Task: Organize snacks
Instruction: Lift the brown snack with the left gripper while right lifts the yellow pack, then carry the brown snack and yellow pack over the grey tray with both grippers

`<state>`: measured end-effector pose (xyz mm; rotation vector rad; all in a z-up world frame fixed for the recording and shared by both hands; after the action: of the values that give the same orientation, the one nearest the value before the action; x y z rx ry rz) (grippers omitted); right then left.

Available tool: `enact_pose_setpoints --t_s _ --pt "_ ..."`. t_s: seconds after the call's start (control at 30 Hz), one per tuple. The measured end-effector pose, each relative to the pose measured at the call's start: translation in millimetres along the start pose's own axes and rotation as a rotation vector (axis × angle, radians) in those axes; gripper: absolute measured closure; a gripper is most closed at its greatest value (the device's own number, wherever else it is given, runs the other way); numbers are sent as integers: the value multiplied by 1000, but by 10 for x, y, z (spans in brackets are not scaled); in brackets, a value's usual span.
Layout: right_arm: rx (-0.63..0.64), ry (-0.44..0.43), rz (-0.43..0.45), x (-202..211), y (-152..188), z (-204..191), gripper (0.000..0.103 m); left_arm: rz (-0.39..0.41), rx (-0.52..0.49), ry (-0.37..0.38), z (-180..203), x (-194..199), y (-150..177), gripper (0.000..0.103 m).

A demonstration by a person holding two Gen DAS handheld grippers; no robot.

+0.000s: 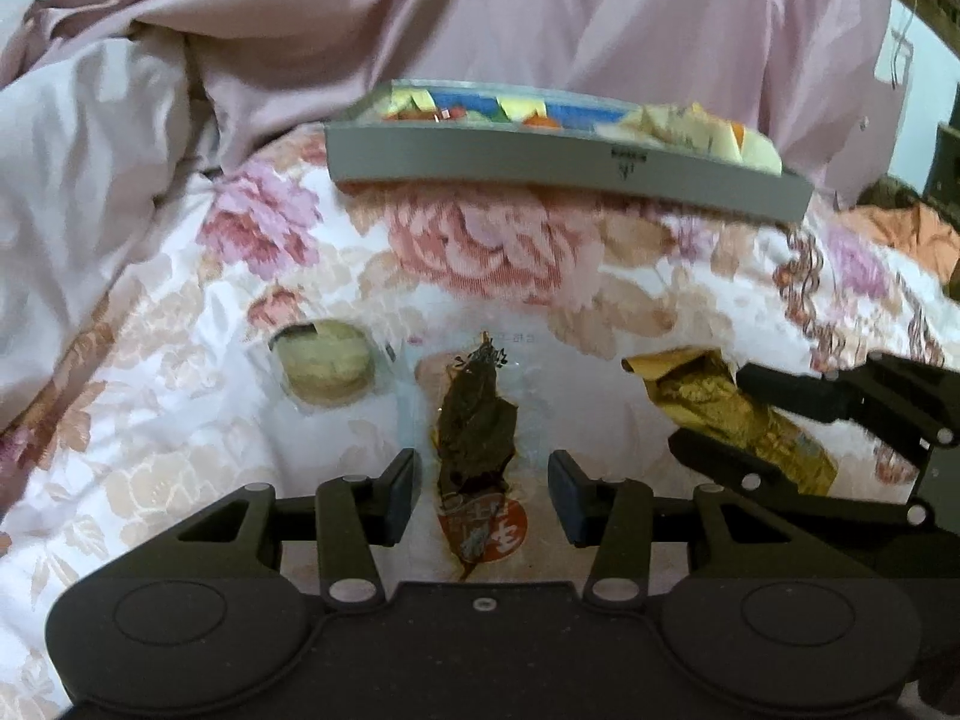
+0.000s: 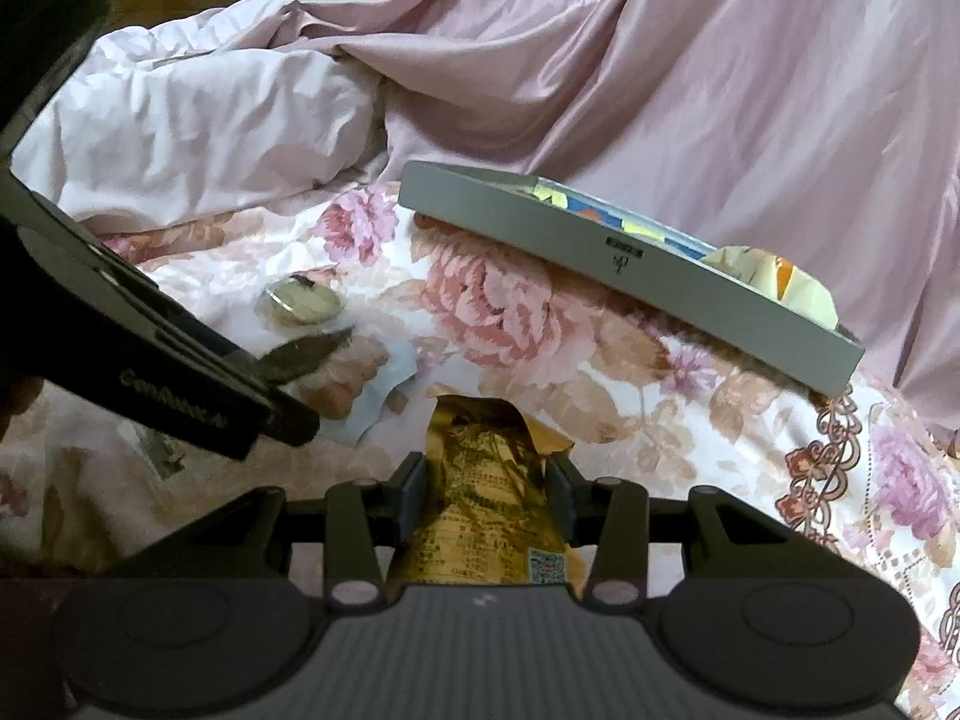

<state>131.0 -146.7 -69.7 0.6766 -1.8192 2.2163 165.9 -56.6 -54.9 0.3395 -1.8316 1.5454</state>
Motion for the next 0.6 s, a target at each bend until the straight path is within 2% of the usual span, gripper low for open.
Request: enact_pose_setpoints --t_s 0.23,0.6 --pt "-19 11 31 16 -127 81 56 49 62 -14 -115 77 -265 54" --pt "-69 42 97 -82 -505 380 55 145 67 -35 -243 6 -935 54"
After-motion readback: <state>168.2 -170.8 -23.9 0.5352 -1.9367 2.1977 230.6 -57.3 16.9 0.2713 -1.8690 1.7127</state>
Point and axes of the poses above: each gripper's, at about its wrist camera, not at the fingertips, and x roughly against the way its jaws point, z to its right, y to its underside, the point moved 7 cm from there along -x, roughly the way its jaws point, and after that the axes turned 8 degrees about -x, right-handed, at the moved point
